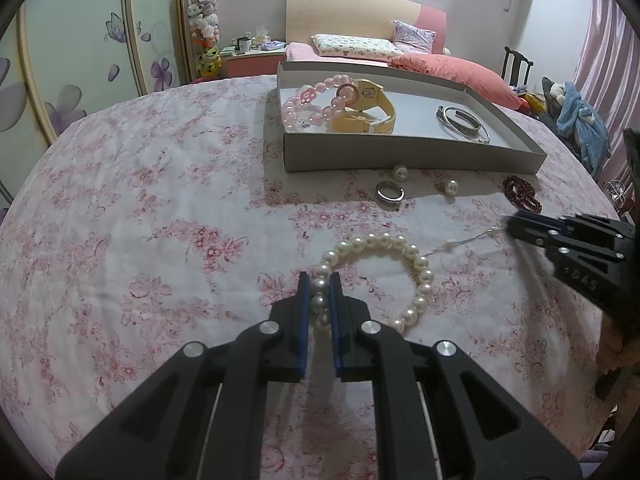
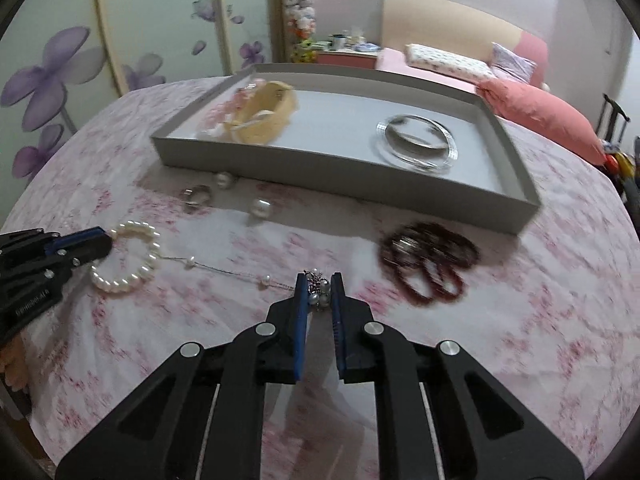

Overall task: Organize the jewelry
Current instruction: 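Grasp the pearl earring chain with the right gripper while the left gripper holds the pearl bracelet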

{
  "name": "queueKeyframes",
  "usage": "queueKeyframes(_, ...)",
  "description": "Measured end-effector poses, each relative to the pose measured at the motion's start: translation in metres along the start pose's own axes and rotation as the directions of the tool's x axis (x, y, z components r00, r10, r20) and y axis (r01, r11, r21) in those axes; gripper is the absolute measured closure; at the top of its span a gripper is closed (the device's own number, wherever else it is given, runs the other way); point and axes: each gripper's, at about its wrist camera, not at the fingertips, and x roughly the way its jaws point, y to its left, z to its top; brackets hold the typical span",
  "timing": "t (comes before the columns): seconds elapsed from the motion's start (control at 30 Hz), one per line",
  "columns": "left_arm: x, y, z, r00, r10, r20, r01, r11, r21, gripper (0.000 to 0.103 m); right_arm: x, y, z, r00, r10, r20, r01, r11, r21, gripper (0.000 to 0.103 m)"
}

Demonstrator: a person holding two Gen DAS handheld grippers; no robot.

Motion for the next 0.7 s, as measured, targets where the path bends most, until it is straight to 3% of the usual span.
queueKeyframes(0.27,-0.001,0.003,0.0,1.0,0.01,0.001,-0.01,1.0,-0.004,0.093,-0.011,-0.029,-0.014,1.0,-0.024,0.012,0.022,0.997,0.08,0.091)
queueKeyframes(0.7,-0.01,0.008,-0.004,0.999,-0.021,0.032,0.023,0.998,-0.065,0.093,-0.035,-0.037,-0.016,0.991,-0.006,0.132,-0.012,0.991,0.134,0.091)
